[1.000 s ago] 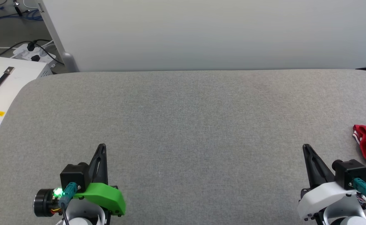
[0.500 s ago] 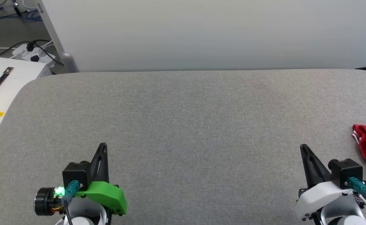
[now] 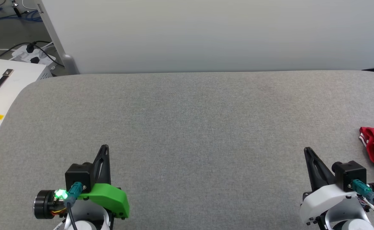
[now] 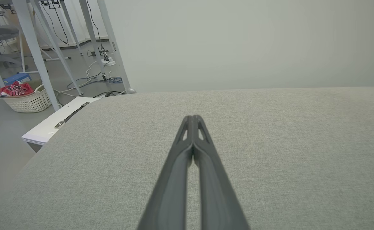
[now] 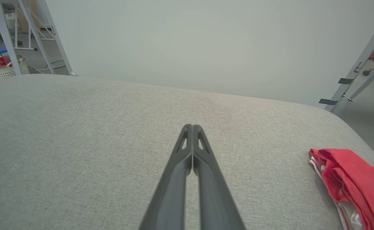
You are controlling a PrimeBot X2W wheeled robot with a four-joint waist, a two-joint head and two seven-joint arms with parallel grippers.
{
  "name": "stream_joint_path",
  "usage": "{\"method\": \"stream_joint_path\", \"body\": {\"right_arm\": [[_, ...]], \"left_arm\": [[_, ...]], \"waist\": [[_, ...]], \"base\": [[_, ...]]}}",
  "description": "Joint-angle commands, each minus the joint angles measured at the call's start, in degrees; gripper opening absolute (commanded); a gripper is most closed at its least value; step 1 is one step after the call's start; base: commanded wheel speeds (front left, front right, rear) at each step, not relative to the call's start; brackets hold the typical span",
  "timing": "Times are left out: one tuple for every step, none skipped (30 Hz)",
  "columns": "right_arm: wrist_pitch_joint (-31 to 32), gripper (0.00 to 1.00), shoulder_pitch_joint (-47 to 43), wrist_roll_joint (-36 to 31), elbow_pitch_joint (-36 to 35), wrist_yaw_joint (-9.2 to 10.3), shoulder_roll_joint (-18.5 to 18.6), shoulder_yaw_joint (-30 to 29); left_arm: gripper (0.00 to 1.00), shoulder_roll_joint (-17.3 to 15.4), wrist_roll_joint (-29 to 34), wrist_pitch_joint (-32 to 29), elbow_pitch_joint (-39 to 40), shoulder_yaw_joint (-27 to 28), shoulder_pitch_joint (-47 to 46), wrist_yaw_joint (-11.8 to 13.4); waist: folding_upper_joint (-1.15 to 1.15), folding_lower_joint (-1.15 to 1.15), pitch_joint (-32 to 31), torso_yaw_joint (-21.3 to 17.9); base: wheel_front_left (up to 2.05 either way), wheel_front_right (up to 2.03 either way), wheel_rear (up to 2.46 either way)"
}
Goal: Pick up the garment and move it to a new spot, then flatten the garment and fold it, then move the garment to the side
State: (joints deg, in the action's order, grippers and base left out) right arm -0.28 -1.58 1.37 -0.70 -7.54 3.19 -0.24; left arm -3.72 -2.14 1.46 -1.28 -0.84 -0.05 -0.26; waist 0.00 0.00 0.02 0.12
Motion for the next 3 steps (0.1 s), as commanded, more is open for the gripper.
{"method": "stream_joint_path", "body": {"right_arm": [[0.05,0.0,1.19,-0.6,0.27,0.05,-0.14,0.03],[0.08,0.0,1.23,-0.68,0.31,0.05,-0.16,0.06],[0.1,0.0,1.27,-0.75,0.35,0.05,-0.17,0.07]], "left_arm": [[0.0,0.38,0.74,-0.23,0.41,0.39,0.05,0.22],[0.0,0.43,0.88,-0.36,0.5,0.44,0.05,0.22],[0.0,0.47,1.0,-0.46,0.58,0.48,0.05,0.23]], "waist": [[0.0,0.0,0.0,-0.01],[0.0,0.0,0.0,-0.02],[0.0,0.0,0.0,-0.03]], "base": [[0.0,0.0,0.0],[0.0,0.0,0.0],[0.0,0.0,0.0]]}}
